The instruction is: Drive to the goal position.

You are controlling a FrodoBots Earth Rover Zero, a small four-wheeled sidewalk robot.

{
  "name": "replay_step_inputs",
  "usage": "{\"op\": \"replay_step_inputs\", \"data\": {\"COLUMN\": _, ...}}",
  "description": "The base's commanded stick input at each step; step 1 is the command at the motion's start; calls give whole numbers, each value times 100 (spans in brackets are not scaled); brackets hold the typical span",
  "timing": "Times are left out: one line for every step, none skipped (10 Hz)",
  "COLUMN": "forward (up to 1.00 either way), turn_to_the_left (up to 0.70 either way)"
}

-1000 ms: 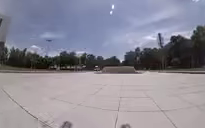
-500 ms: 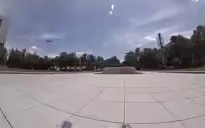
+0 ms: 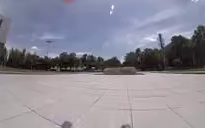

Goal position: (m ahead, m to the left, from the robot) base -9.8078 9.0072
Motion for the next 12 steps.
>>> {"op": "replay_step_inputs", "data": {"forward": 70, "turn_to_the_left": 0}}
{"op": "replay_step_inputs", "data": {"forward": 70, "turn_to_the_left": 0}}
{"op": "replay_step_inputs", "data": {"forward": 70, "turn_to_the_left": 0}}
{"op": "replay_step_inputs", "data": {"forward": 70, "turn_to_the_left": 0}}
{"op": "replay_step_inputs", "data": {"forward": 70, "turn_to_the_left": 0}}
{"op": "replay_step_inputs", "data": {"forward": 70, "turn_to_the_left": 0}}
{"op": "replay_step_inputs", "data": {"forward": 70, "turn_to_the_left": 0}}
{"op": "replay_step_inputs", "data": {"forward": 70, "turn_to_the_left": 0}}
{"op": "replay_step_inputs", "data": {"forward": 70, "turn_to_the_left": 0}}
{"op": "replay_step_inputs", "data": {"forward": 70, "turn_to_the_left": 0}}
{"op": "replay_step_inputs", "data": {"forward": 70, "turn_to_the_left": 0}}
{"op": "replay_step_inputs", "data": {"forward": 70, "turn_to_the_left": 0}}
